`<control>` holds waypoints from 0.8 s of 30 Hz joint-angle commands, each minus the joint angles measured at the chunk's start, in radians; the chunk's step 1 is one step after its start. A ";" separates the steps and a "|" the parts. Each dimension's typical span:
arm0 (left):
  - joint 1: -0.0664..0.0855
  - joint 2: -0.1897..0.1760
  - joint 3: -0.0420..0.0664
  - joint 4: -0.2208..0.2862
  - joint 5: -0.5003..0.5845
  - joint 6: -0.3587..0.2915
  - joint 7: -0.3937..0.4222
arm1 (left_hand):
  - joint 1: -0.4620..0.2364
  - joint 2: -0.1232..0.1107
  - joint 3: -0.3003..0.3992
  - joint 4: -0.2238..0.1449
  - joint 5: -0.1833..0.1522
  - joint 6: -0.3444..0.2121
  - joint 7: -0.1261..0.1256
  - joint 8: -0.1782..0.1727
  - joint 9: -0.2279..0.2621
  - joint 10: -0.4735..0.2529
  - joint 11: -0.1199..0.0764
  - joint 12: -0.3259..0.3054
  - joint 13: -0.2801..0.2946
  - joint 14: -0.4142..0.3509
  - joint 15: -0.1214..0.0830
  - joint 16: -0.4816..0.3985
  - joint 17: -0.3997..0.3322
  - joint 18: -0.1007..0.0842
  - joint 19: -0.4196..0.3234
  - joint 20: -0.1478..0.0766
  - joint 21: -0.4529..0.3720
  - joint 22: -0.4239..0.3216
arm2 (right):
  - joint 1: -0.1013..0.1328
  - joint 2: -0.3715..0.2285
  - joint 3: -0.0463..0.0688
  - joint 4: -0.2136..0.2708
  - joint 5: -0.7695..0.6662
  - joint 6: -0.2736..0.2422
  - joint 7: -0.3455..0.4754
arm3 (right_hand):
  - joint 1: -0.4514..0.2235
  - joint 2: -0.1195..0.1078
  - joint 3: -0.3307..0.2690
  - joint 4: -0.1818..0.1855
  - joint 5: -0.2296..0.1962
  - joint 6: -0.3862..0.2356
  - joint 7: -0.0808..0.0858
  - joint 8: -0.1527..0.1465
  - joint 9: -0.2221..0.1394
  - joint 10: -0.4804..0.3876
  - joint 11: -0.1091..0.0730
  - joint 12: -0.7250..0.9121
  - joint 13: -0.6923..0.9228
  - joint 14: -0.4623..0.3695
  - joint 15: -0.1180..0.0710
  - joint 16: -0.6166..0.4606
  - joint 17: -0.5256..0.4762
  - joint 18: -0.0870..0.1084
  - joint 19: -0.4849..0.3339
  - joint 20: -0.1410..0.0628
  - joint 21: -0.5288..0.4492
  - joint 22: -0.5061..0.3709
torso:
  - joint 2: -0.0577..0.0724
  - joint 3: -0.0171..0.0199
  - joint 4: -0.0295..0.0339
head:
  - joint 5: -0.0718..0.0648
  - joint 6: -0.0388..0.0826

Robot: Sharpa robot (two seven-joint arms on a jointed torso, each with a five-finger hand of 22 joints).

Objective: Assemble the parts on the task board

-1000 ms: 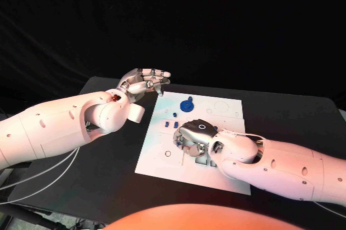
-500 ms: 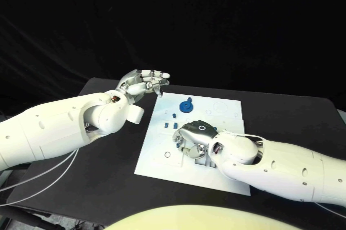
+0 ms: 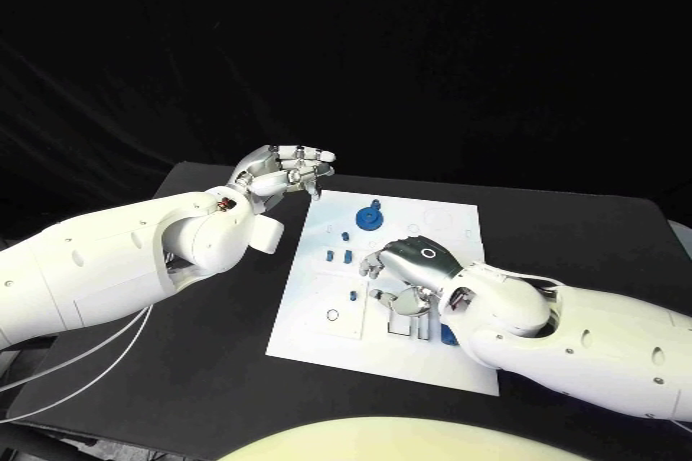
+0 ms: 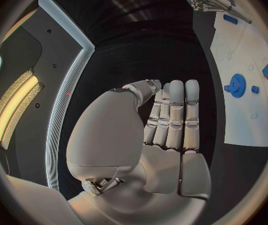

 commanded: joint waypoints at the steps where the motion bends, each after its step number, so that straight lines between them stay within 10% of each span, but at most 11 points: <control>1: 0.000 0.000 0.001 0.001 0.003 0.018 0.004 | 0.005 0.004 0.000 -0.005 0.002 -0.003 0.006 -0.002 0.000 -0.004 0.000 0.003 0.001 -0.005 0.002 -0.006 -0.001 0.007 -0.002 -0.005 0.003 0.001 | 0.023 -0.040 0.005 0.027 0.043 -0.029 -0.009 | -0.006 -0.006 -0.007 0.001 0.004 0.005 -0.004 -0.002 0.001 0.001 -0.005 0.005 0.001 0.029 0.001 -0.003 -0.003 0.004 0.017 0.009 0.000 0.183 | 0.000 -0.0008 -0.0015 | -0.012 0.007; 9: 0.000 0.001 -0.001 -0.001 0.003 0.024 0.004 | 0.004 0.004 0.000 -0.006 0.002 -0.003 0.006 -0.002 0.000 -0.004 0.000 0.004 0.001 -0.005 0.002 -0.007 -0.001 0.007 -0.002 -0.005 0.003 0.001 | 0.097 -0.155 0.010 0.019 0.121 0.093 0.000 | -0.025 -0.026 -0.061 0.016 0.027 -0.002 -0.016 -0.012 -0.003 -0.024 -0.011 0.007 -0.005 0.028 -0.004 -0.005 -0.010 0.011 0.004 0.004 -0.032 0.169 | -0.003 -0.0027 -0.0048 | -0.037 0.017; 24: 0.000 0.001 -0.003 -0.002 0.003 0.026 0.005 | 0.004 0.004 0.000 -0.006 0.002 -0.003 0.006 -0.002 0.000 -0.004 0.000 0.004 0.001 -0.005 0.002 -0.007 -0.001 0.007 -0.002 -0.005 0.003 0.001 | 0.105 -0.169 0.008 -0.024 0.086 0.185 0.002 | 0.014 -0.002 -0.160 0.031 0.032 -0.003 -0.027 -0.021 -0.008 -0.047 -0.019 0.026 -0.009 0.024 -0.011 -0.014 -0.027 0.015 -0.004 -0.002 -0.056 0.159 | -0.002 -0.0034 -0.0022 | -0.039 0.016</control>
